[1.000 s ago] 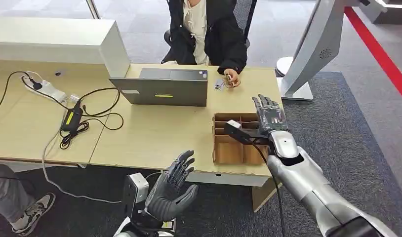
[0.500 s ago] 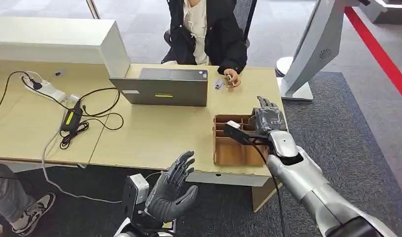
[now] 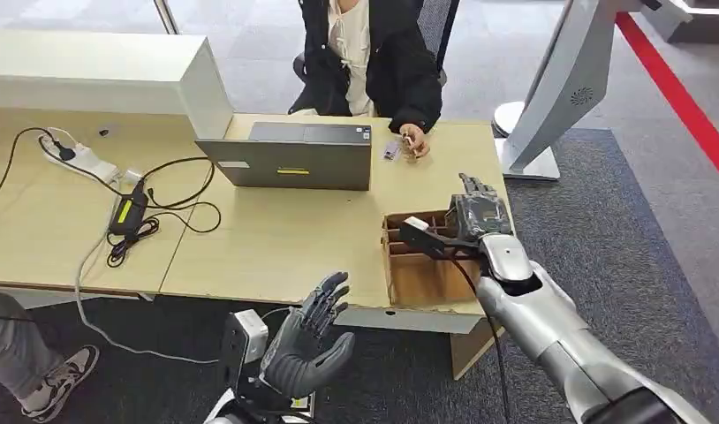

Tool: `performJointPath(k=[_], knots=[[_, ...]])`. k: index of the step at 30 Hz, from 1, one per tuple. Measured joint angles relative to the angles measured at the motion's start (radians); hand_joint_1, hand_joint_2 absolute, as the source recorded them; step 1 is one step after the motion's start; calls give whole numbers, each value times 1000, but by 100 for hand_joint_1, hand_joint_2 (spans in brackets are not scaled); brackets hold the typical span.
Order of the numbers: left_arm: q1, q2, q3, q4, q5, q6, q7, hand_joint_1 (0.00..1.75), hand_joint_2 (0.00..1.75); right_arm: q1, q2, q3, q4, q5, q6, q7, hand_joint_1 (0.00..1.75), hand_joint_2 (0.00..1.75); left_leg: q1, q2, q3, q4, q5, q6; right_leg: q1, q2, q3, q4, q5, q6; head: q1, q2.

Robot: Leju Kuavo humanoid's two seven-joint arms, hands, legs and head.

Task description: Pass the card to the sensor for recognition and then transmit it.

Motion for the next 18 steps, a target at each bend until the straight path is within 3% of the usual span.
performJointPath(k=[5, 13, 18], knots=[[0, 0, 0, 0, 3, -8, 1, 0, 175, 6, 0, -1, -5, 18, -26, 17, 175, 175, 0, 0, 0, 0, 0, 0, 0, 0, 0, 0, 0, 0, 0, 0], [-15, -3, -2, 6, 9, -44, -3, 0, 175, -11, -14, -35, -81, 97, -185, 45, 175, 175, 0, 0, 0, 0, 0, 0, 0, 0, -1, 0, 0, 0, 0, 0], [-25, -13, -2, 15, 10, -57, -15, 0, 175, -32, -29, -55, -138, 122, -189, 53, 175, 175, 0, 0, 0, 0, 0, 0, 0, 0, 0, 0, 0, 0, 0, 0]])
